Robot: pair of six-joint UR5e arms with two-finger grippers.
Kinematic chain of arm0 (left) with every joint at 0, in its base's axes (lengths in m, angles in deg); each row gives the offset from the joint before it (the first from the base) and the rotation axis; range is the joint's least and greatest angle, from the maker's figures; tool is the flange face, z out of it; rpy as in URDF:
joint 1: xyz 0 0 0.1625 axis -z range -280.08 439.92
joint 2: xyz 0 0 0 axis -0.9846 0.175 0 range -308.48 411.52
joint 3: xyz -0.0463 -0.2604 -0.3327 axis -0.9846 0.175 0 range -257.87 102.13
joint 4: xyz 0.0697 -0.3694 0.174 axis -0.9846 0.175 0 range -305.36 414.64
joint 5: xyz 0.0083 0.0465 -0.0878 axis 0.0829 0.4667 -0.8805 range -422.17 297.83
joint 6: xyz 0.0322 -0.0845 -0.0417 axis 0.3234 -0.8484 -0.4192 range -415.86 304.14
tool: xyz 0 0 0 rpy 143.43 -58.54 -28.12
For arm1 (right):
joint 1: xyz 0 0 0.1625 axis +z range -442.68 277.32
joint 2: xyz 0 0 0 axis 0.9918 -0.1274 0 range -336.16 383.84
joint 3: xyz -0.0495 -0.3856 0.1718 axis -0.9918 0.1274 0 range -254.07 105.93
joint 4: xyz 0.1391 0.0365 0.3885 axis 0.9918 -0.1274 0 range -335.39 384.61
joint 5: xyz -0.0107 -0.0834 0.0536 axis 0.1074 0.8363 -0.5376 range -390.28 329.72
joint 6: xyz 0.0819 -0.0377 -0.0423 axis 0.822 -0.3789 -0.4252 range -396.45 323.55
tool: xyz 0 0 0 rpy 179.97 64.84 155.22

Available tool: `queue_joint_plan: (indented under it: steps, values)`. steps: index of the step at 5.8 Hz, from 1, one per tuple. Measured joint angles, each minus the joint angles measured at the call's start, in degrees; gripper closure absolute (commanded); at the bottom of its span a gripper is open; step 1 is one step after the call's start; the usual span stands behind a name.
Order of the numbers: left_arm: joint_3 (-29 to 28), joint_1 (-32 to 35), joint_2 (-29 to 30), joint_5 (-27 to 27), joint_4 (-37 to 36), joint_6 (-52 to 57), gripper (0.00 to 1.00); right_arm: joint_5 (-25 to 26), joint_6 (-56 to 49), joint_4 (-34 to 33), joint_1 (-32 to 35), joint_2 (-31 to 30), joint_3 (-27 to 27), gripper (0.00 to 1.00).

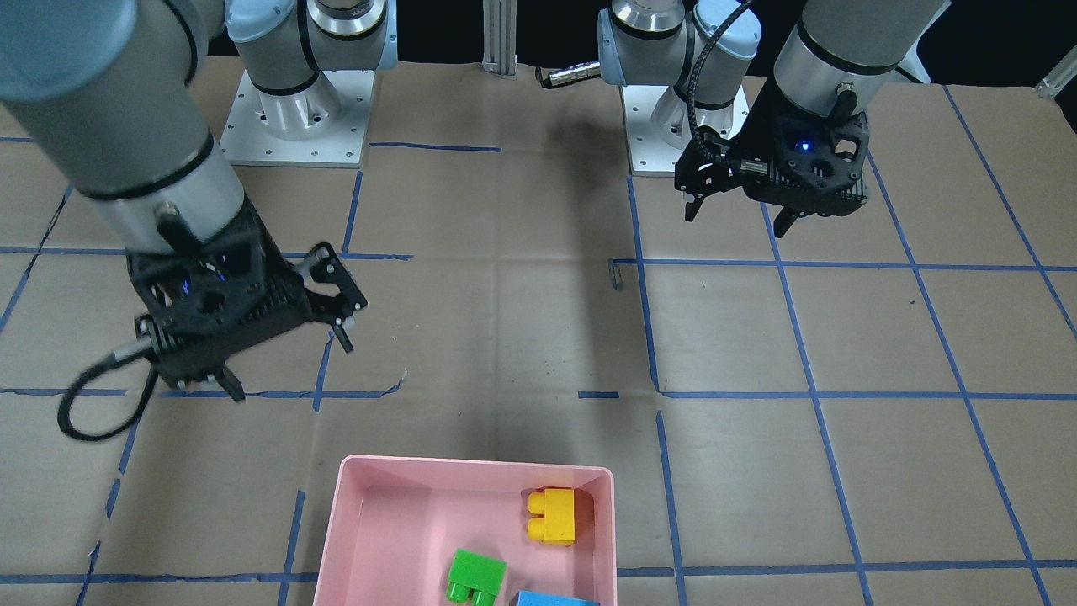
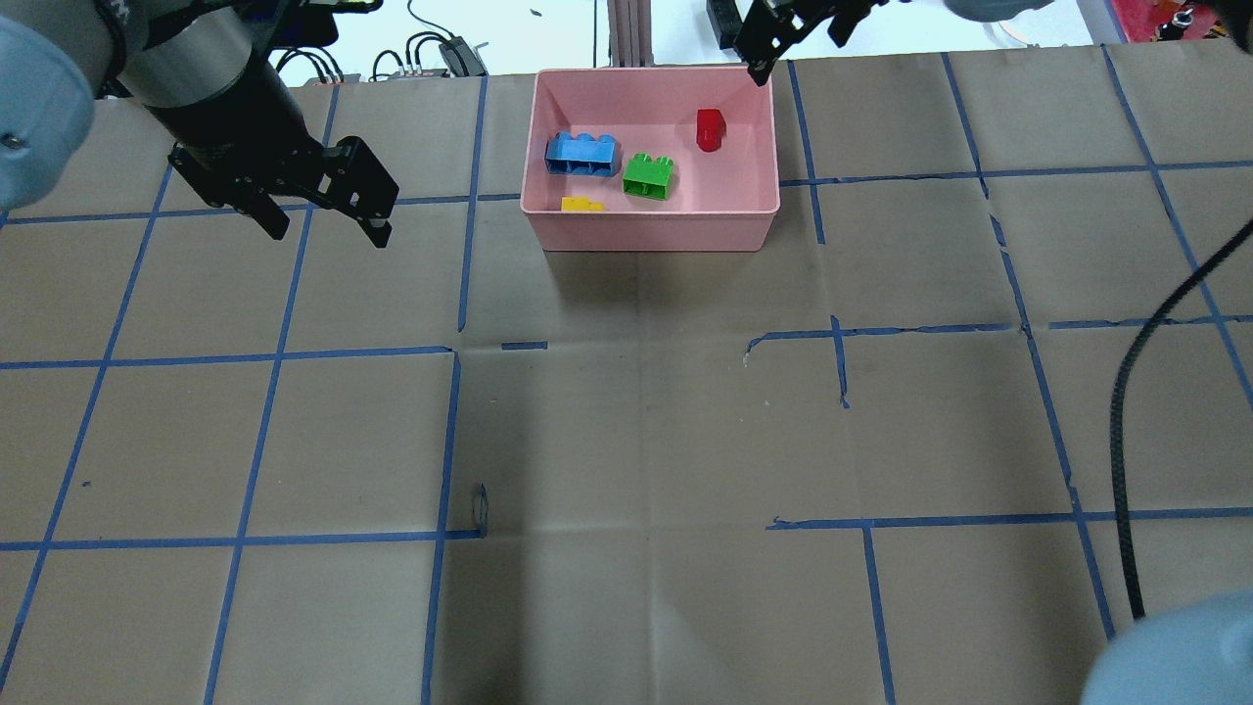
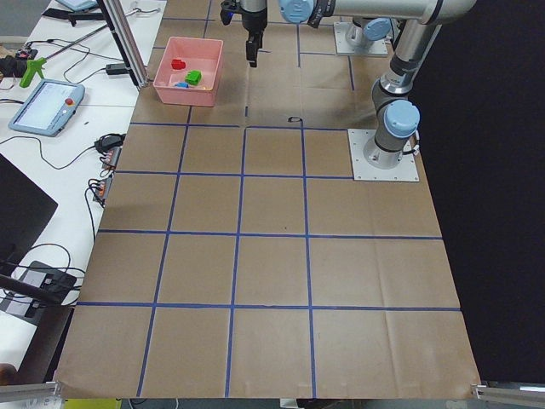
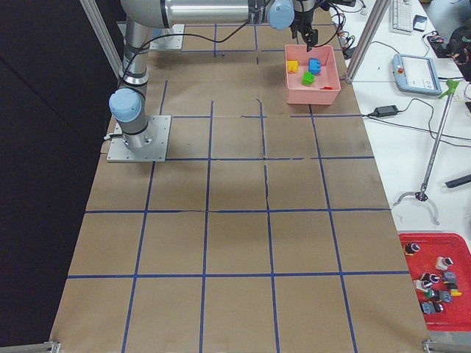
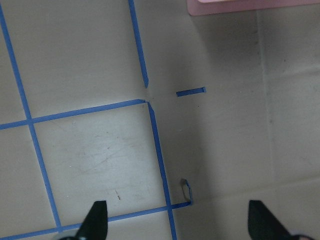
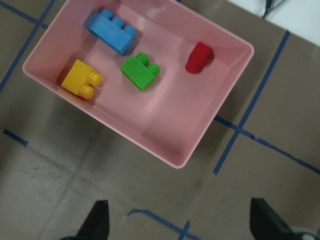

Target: Put all blocks into box

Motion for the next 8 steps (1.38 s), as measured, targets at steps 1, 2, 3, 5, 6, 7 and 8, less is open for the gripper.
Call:
queue_joint_plan:
  steps: [1,2,3,5,6,7,8]
  values:
    - [0.1,0.0,0.0,1.0,0.0,-0.4,0.0,1.9,6.5,4.9,-0.1,-6.6,-3.8,0.0]
    - [0.1,0.0,0.0,1.3,0.0,-0.5,0.0,2.5,11.5,6.2,-0.1,-13.2,-11.1,0.0]
    - [0.1,0.0,0.0,1.2,0.0,-0.3,0.0,2.7,15.3,6.3,-0.1,-18.1,-19.1,0.0]
    - [0.2,0.0,0.1,1.2,0.1,-0.2,0.0,4.5,25.5,6.4,-0.1,-20.7,-25.8,0.0]
    - [0.2,0.0,0.2,1.2,0.1,-0.1,0.0,6.7,27.2,6.4,-0.1,-20.6,-26.0,0.0]
    - [0.2,0.0,0.2,1.2,0.1,-0.1,0.0,8.6,27.6,6.5,-0.1,-20.6,-25.6,0.0]
    - [0.2,0.0,0.2,1.1,0.1,-0.1,0.0,9.8,27.6,6.6,-0.1,-20.6,-25.4,0.0]
